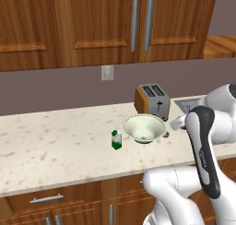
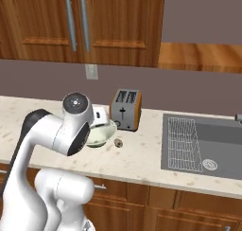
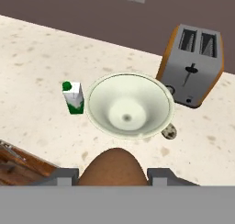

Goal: Gather the eggs and milk located in the vicinity of the sink area and place them right next to the bowl.

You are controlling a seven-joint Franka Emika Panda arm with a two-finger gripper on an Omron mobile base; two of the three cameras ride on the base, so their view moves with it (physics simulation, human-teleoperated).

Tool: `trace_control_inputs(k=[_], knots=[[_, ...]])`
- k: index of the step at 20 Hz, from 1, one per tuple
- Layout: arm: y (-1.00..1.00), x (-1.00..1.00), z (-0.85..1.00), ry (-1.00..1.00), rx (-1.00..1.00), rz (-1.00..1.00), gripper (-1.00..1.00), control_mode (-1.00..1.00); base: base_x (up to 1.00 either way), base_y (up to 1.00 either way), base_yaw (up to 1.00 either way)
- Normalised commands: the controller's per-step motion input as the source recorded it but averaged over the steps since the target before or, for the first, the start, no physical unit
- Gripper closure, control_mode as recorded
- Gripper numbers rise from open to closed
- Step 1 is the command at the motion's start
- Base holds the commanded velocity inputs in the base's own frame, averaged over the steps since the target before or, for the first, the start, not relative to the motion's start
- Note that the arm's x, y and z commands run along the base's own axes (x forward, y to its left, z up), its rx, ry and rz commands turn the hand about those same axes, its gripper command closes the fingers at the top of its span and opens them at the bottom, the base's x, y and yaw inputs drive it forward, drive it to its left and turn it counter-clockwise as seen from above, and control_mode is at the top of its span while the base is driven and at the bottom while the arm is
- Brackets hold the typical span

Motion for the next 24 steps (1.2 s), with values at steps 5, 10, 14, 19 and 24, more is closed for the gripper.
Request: trace_control_inputs(k=[5, 10, 14, 19, 24], knots=[[-0.19, 0.00, -0.29, 0.01, 0.00, 0.02, 1.00, -1.00, 0.00, 0.00, 0.00], [-0.12, 0.00, -0.31, 0.00, 0.00, 0.04, 1.00, -1.00, 0.00, 0.00, 0.00], [-0.10, 0.00, -0.09, 0.00, -0.07, 0.05, 1.00, -1.00, 0.00, 0.00, 0.00], [-0.23, 0.00, -0.01, -0.01, -0.21, 0.03, 1.00, -1.00, 0.00, 0.00, 0.00], [-0.30, 0.07, -0.07, -0.01, -0.28, 0.07, 1.00, -1.00, 0.00, 0.00, 0.00]])
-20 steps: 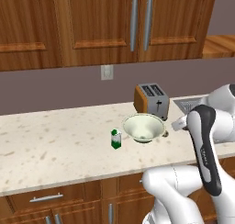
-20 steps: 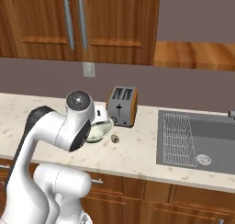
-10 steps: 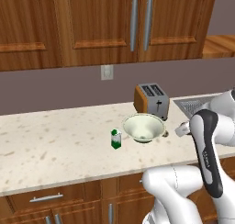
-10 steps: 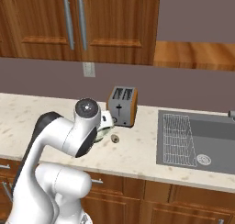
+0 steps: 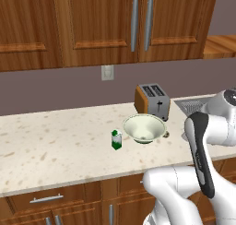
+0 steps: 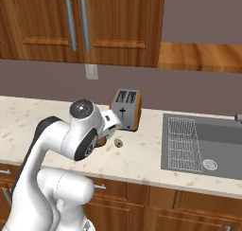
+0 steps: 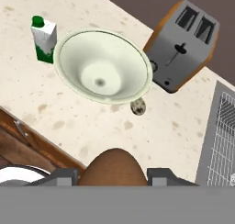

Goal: Gather the eggs and milk located in the vicinity of the sink area and place them right next to the bowl.

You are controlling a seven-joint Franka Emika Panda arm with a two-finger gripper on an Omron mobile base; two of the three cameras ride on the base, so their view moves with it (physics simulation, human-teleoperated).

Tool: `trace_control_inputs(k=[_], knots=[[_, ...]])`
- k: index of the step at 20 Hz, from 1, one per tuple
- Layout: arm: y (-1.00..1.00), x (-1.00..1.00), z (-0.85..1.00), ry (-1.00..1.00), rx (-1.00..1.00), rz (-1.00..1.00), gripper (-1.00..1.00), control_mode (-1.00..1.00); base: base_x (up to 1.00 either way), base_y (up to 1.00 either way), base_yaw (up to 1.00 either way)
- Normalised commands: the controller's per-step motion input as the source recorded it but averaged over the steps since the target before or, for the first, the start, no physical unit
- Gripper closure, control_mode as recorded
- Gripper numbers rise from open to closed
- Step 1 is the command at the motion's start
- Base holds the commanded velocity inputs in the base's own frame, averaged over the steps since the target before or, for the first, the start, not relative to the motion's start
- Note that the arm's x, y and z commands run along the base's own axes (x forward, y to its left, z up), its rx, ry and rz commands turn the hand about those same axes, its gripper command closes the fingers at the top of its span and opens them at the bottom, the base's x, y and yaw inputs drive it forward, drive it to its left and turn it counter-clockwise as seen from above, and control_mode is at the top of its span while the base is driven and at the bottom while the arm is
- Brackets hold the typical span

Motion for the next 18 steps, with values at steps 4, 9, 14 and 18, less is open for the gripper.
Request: trace_control_inputs(k=[4, 9, 14, 18], knots=[[-0.32, 0.12, -0.32, -0.01, -0.17, 0.23, 1.00, -1.00, 0.00, 0.00, 0.00], [-0.23, 0.18, -0.42, 0.00, -0.06, 0.32, 1.00, -1.00, 0.00, 0.00, 0.00], [-0.13, 0.32, -0.44, 0.00, -0.07, 0.38, 1.00, -1.00, 0.00, 0.00, 0.00], [-0.03, 0.28, -0.17, 0.03, -0.01, 0.29, 1.00, -1.00, 0.00, 0.00, 0.00]])
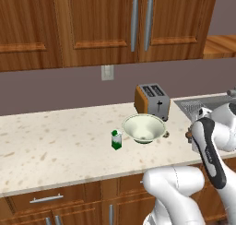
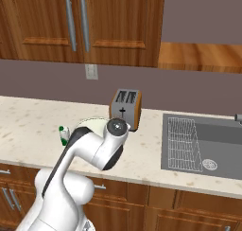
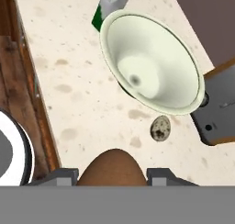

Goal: Gather the eggs and milk located in the vicinity of the sink area and place them right next to the bowl.

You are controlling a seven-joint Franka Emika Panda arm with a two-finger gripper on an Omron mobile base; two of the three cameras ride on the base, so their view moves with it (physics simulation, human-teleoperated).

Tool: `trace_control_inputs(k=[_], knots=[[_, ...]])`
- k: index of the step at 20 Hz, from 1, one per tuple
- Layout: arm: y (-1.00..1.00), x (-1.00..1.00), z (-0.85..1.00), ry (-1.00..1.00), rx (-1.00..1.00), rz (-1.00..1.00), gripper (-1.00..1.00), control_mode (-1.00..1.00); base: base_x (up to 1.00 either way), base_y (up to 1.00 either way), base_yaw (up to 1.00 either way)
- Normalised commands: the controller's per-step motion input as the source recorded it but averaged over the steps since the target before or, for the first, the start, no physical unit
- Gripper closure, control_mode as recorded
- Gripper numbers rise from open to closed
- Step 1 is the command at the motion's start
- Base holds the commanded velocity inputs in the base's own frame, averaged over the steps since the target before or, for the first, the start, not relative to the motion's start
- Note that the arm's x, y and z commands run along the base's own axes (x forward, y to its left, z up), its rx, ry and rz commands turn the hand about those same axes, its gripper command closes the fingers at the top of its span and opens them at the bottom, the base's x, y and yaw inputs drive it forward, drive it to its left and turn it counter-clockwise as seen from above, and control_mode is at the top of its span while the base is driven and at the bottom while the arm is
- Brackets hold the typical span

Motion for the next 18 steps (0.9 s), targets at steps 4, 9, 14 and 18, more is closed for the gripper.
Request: trace_control_inputs(k=[4, 9, 14, 18], knots=[[0.00, 0.19, -0.09, 0.11, 0.00, 0.21, 1.00, -1.00, 0.00, 0.00, 0.00], [0.00, 0.10, -0.12, 0.13, 0.00, 0.17, 1.00, -1.00, 0.00, 0.00, 0.00], [0.00, 0.15, -0.14, 0.04, -0.01, 0.05, 1.00, -1.00, 0.00, 0.00, 0.00], [0.00, 0.28, -0.15, 0.00, 0.00, 0.00, 1.00, -1.00, 0.00, 0.00, 0.00]])
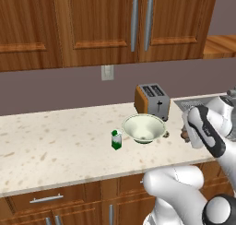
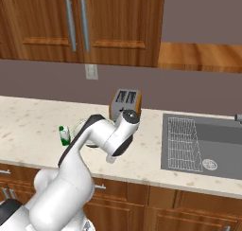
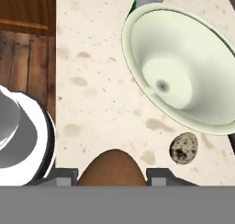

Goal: Gather the eggs and milk located in the vicinity of the sink area and place them right next to the bowl.

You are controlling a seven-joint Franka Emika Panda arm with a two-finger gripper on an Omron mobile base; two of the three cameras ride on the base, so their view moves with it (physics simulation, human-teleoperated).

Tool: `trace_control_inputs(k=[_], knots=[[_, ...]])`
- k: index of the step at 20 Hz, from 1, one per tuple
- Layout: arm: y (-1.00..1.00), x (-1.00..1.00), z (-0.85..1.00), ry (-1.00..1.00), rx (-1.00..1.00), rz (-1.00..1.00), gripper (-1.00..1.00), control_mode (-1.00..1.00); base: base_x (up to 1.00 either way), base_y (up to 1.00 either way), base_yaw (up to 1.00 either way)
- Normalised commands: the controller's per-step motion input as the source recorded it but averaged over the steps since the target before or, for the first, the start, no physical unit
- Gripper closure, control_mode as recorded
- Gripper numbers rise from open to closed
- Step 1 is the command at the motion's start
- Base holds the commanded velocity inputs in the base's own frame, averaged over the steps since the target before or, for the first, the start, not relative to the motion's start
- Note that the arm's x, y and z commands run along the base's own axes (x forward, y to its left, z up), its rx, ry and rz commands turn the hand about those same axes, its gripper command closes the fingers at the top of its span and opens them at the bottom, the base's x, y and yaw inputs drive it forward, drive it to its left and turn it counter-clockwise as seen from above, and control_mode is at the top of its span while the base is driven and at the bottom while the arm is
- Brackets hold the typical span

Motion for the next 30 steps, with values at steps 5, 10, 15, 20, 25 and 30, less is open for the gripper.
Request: trace_control_inputs(k=[5, 10, 15, 20, 25, 30], knots=[[0.00, 0.26, -0.27, 0.00, 0.00, 0.00, 1.00, -1.00, 0.00, 0.00, 0.00], [0.00, 0.21, -0.31, 0.00, 0.01, 0.00, 1.00, -1.00, 0.00, 0.00, 0.00], [0.00, 0.14, -0.21, 0.00, 0.04, 0.00, 1.00, -1.00, 0.00, 0.00, 0.00], [0.09, 0.10, -0.04, 0.00, 0.03, 0.00, 1.00, -1.00, 0.00, 0.00, 0.00], [0.19, 0.00, -0.03, 0.00, 0.00, 0.00, 1.00, -1.00, 0.00, 0.00, 0.00], [0.12, 0.00, -0.17, 0.00, 0.00, 0.00, 1.00, -1.00, 0.00, 0.00, 0.00]])
